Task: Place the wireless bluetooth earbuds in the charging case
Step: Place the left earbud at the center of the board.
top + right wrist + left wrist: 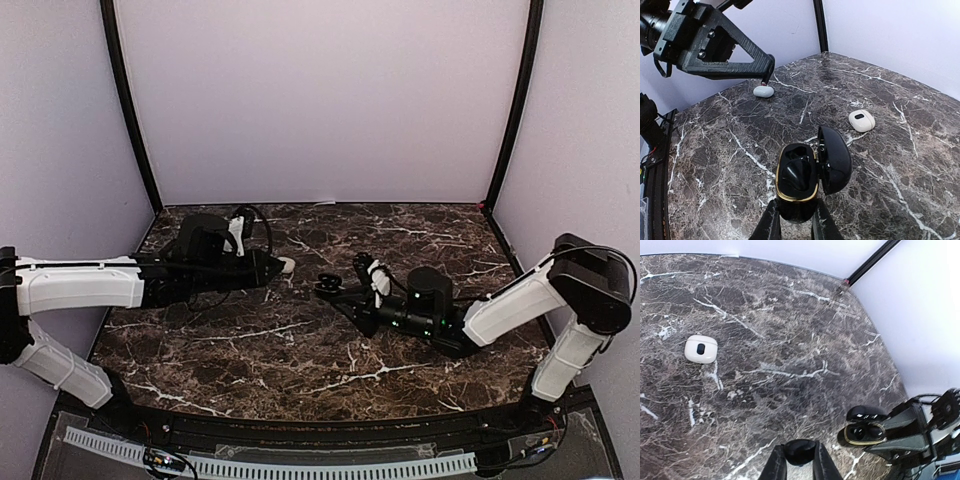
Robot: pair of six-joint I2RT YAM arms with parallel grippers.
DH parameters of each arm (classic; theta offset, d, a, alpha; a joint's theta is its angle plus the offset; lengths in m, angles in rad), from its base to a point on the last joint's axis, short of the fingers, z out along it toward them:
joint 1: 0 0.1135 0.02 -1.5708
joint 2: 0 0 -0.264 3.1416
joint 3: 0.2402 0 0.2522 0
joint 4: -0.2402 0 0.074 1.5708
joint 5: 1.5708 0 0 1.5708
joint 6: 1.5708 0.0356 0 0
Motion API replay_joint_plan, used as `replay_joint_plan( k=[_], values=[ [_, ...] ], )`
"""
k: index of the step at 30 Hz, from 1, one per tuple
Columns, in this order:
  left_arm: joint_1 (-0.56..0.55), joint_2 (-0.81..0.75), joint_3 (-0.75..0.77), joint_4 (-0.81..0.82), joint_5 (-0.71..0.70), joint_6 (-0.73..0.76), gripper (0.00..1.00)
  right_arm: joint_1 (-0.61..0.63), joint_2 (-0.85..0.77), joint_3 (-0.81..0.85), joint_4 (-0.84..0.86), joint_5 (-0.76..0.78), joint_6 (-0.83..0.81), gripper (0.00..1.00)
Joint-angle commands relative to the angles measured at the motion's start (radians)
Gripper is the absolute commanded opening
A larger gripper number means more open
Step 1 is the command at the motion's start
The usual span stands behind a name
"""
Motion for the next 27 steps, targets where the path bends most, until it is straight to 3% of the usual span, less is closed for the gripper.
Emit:
replay_joint_plan(
  k=[1, 4, 6, 18, 27],
  values=[
    [-0.005, -0.050, -0.098, 0.243, 0.019, -0.015, 0.10, 0.062, 0.108, -0.063, 0.335, 0.134, -0.002, 0.00],
    [-0.005, -0.051, -0.122, 0.213, 0.035, 0.025, 0.10, 0.088, 0.194, -0.098, 0.511, 0.137, -0.064, 0.00],
    [-0.004, -0.046, -0.152, 0.199, 0.043, 0.039, 0.12, 0.095, 0.220, -0.101, 0.529, 0.120, -0.083, 0.00],
    [-0.002, 0.178, -0.208, 0.218, 0.342, -0.111, 0.16, 0.094, 0.191, -0.210, 0.520, 0.095, -0.055, 0.00],
    [-0.016, 0.327, -0.126, 0.128, 0.392, -0.153, 0.18, 0.094, 0.090, -0.234, 0.403, 0.135, -0.056, 0.00]
  ],
)
